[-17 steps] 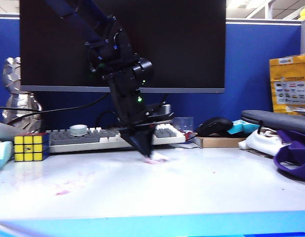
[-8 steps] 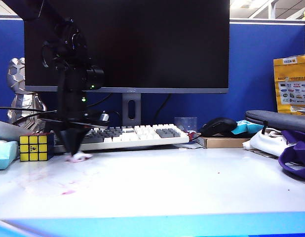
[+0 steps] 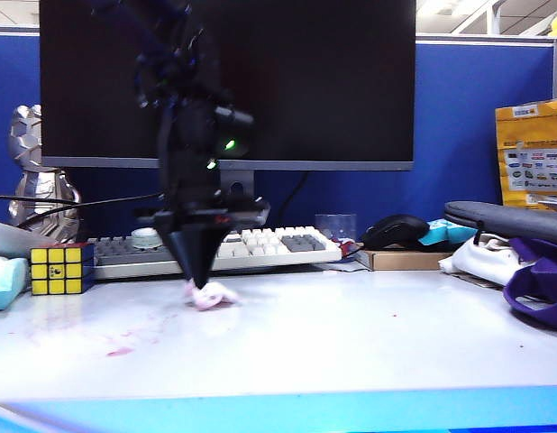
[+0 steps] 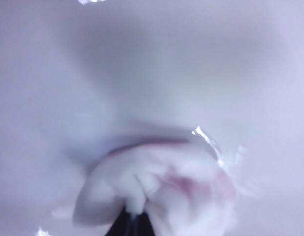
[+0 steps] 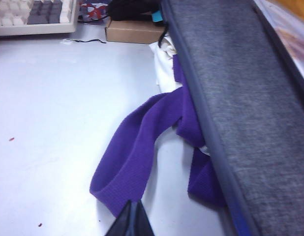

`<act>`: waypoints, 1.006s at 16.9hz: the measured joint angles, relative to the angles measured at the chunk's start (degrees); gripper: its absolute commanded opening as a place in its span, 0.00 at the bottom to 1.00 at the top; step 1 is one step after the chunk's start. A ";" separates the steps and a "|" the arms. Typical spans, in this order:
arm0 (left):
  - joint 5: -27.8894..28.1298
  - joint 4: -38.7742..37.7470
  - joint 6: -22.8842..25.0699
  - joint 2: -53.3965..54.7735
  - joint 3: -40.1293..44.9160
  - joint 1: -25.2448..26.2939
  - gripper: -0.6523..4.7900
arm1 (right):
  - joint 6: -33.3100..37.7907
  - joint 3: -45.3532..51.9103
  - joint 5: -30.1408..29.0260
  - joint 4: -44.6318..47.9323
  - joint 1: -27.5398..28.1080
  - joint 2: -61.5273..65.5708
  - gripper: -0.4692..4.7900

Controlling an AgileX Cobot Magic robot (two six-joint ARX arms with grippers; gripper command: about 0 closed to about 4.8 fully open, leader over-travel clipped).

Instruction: Use the wet wipes on the table to wipe the cherry juice off the table, then put the wipes back on the table.

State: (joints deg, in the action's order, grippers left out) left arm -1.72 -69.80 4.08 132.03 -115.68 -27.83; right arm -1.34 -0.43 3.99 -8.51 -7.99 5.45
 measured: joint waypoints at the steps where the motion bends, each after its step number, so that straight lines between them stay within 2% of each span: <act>1: 0.02 -0.79 -0.17 -0.15 0.00 0.15 0.11 | 0.00 0.00 0.00 0.00 0.00 0.02 0.09; 3: 1.99 -1.36 -0.52 -0.13 0.22 2.56 0.11 | 0.00 0.00 0.00 -0.02 0.00 0.02 0.09; 8: 12.46 -2.56 -1.36 -0.04 0.35 11.52 0.11 | 0.00 0.00 0.00 0.00 0.00 0.02 0.09; 11: 10.84 -4.42 -1.38 0.22 0.39 15.15 0.11 | 0.00 0.00 0.00 0.00 0.00 0.02 0.09; 13: 6.91 -4.42 -1.38 -0.55 0.63 15.56 0.11 | 0.00 0.00 0.00 0.02 0.00 0.02 0.09; 14: 4.31 -3.63 -1.70 -5.07 0.83 15.74 0.11 | 0.00 0.00 0.00 -0.02 0.00 0.02 0.09; 17: 2.71 -2.08 -3.28 -15.30 0.24 15.80 0.11 | 0.00 0.00 0.00 0.00 0.00 0.02 0.09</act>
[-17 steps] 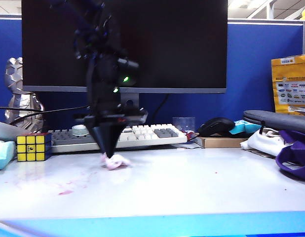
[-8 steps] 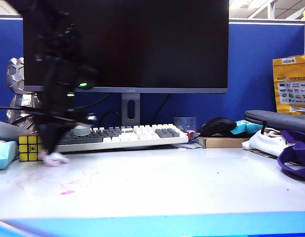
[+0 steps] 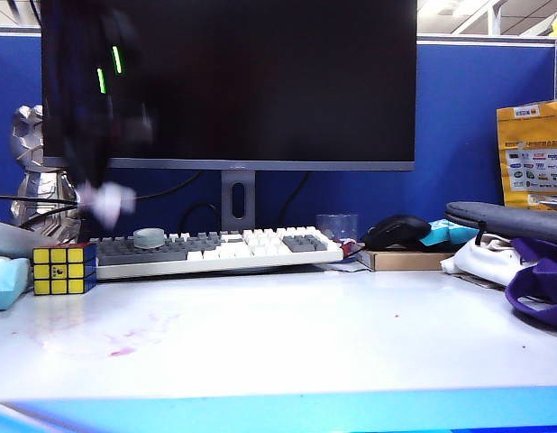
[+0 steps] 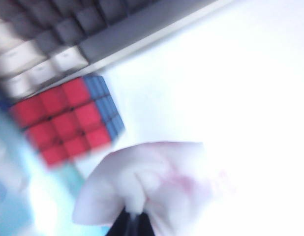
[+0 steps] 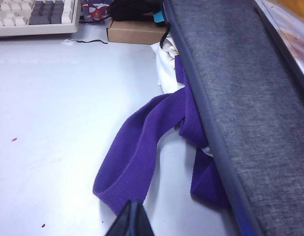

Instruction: Use the wet wipes on the table to wipe the cherry juice off the table, then put the wipes back on the table.

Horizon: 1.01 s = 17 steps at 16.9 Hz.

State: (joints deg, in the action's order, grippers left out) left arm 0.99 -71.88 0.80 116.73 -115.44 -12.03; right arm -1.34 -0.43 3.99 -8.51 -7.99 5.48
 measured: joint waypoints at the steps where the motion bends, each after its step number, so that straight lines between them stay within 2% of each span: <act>1: -1.53 -1.11 -0.46 -2.16 0.20 0.00 0.11 | 0.00 0.00 0.00 0.00 0.00 0.00 0.09; 3: -3.87 -2.03 -1.03 -6.23 3.21 -0.68 0.11 | 0.00 0.00 -0.02 0.00 0.00 0.00 0.09; 6: -4.72 -1.55 -2.54 -12.13 10.99 -6.45 0.11 | 0.00 0.00 0.00 0.00 0.00 0.00 0.09; 8: -4.85 2.40 -4.55 -12.87 20.02 -10.29 0.11 | 0.00 0.00 0.00 0.00 0.00 0.00 0.09; 9: -5.07 5.09 -5.33 -12.74 23.47 -10.49 0.11 | 0.00 0.00 0.00 0.00 0.00 0.00 0.09; 13: -2.82 24.11 -6.93 -12.61 38.34 -7.96 0.11 | 0.00 0.00 0.00 0.00 0.00 0.00 0.09; 17: -0.37 27.93 -6.69 -9.92 40.96 -3.17 0.11 | 0.00 0.00 0.00 0.00 0.00 -0.02 0.09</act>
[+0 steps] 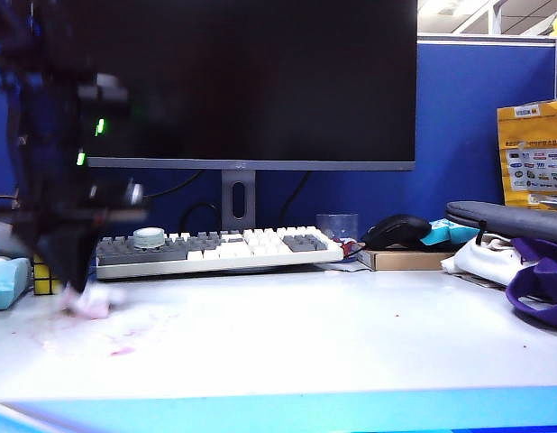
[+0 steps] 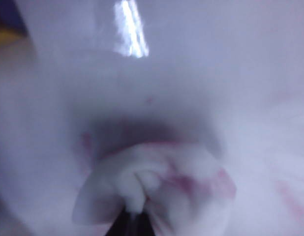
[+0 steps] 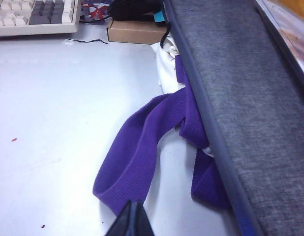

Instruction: Use the wet wipes on the table to wipe the cherry juice off the table, then put the wipes back on the table.

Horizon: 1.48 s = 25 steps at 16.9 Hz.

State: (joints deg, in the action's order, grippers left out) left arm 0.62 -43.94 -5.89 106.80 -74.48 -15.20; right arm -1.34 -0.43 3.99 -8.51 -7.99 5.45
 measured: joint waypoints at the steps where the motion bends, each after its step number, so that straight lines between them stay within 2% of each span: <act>1: 0.13 0.00 0.59 1.57 0.02 1.36 0.11 | 0.00 0.00 -0.02 0.00 0.00 0.00 0.09; 3: 0.57 1.09 2.01 2.71 -0.68 3.10 0.11 | 0.00 0.00 0.02 -0.02 0.00 0.00 0.09; 6: 0.66 0.70 3.96 3.80 -1.16 3.10 0.11 | 0.00 0.00 0.00 0.00 0.00 0.00 0.09; 9: -0.24 -2.71 4.96 3.89 -1.79 2.97 0.11 | 0.00 0.00 0.00 0.02 0.00 0.00 0.09; 13: -7.98 -12.17 6.82 -0.52 3.89 3.17 0.11 | 0.00 0.00 0.04 0.00 0.00 0.02 0.09; 16: -7.91 -13.07 6.82 -1.27 4.57 -0.81 0.11 | 0.00 0.00 0.02 0.00 0.00 0.02 0.09; 18: -7.54 -12.50 6.27 -0.63 4.35 -5.31 0.11 | 0.00 0.00 0.02 0.00 0.00 0.00 0.09; 20: -10.25 -10.86 5.53 -0.07 4.28 -11.76 0.11 | 0.00 0.00 0.02 0.00 0.00 0.00 0.09; 23: -15.96 -8.15 4.72 0.44 4.37 -16.55 0.11 | 0.00 0.00 0.02 0.00 0.00 0.00 0.09; 25: -15.17 -8.24 4.31 0.59 4.52 -15.10 0.11 | 0.00 0.00 0.02 0.00 0.00 0.00 0.09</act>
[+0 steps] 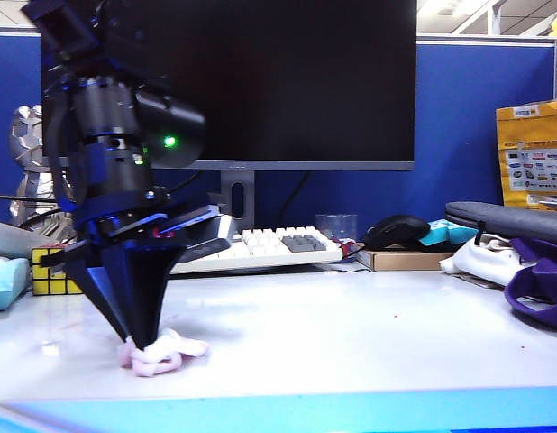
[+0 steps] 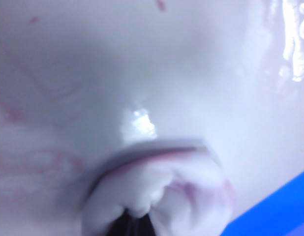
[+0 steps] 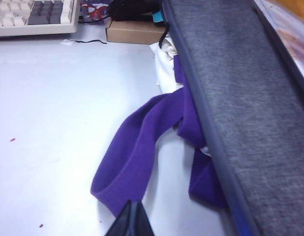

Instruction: Use the wet wipes on the table to wipe the cherry juice off the table, then put the wipes back on the table.

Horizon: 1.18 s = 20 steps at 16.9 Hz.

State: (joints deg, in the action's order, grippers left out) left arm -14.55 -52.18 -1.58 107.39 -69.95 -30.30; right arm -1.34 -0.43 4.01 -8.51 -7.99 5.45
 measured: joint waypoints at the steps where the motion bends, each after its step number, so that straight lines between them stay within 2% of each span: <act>1: 1.86 -0.11 0.02 -0.09 -0.02 1.07 0.11 | 0.00 0.00 0.00 0.00 0.00 0.00 0.09; 3: 4.70 1.18 -0.22 -0.44 -0.22 7.96 0.11 | 0.00 0.00 0.02 0.00 0.00 0.00 0.09; 4: 6.67 2.69 -0.48 -0.59 -0.24 9.97 0.11 | 0.00 0.00 0.00 0.00 0.00 0.00 0.09; 6: 6.97 4.02 -0.61 -0.55 -0.24 11.30 0.11 | 0.00 0.00 0.00 0.00 0.00 0.00 0.09; 9: 0.63 5.14 -0.85 0.15 -0.42 9.79 0.11 | 0.00 0.00 0.02 0.00 0.00 0.00 0.09; 11: -5.97 12.31 -0.70 1.51 -0.83 4.74 0.11 | 0.00 0.00 -0.02 0.00 -0.02 0.02 0.09; 13: -7.06 13.25 -0.37 2.29 -1.95 1.95 0.11 | 0.00 0.00 -0.02 0.02 -0.02 0.00 0.09; 14: -4.92 13.49 -0.61 2.80 -3.08 1.90 0.11 | 0.00 0.00 0.00 0.00 -0.02 0.00 0.09; 15: 2.62 14.82 -0.66 3.34 -4.94 1.95 0.11 | 0.00 0.00 0.02 -0.02 -0.02 0.00 0.09; 16: 7.61 15.13 -0.55 3.54 -5.81 3.04 0.11 | 0.00 0.00 0.02 0.02 -0.02 0.00 0.09; 18: 18.99 13.57 1.42 3.63 -6.38 7.61 0.11 | 0.00 0.00 0.02 0.00 -0.02 0.00 0.09; 19: 22.91 12.11 2.14 3.63 -6.43 8.70 0.11 | 0.00 0.00 0.02 -0.02 -0.02 0.00 0.09; 20: 23.56 11.26 2.67 3.63 -6.54 9.20 0.11 | 0.00 0.00 0.02 0.00 -0.02 0.00 0.09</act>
State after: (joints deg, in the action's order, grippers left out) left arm 9.02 -40.93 1.08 111.02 -76.49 -21.10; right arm -1.34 -0.43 4.03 -8.51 -8.01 5.45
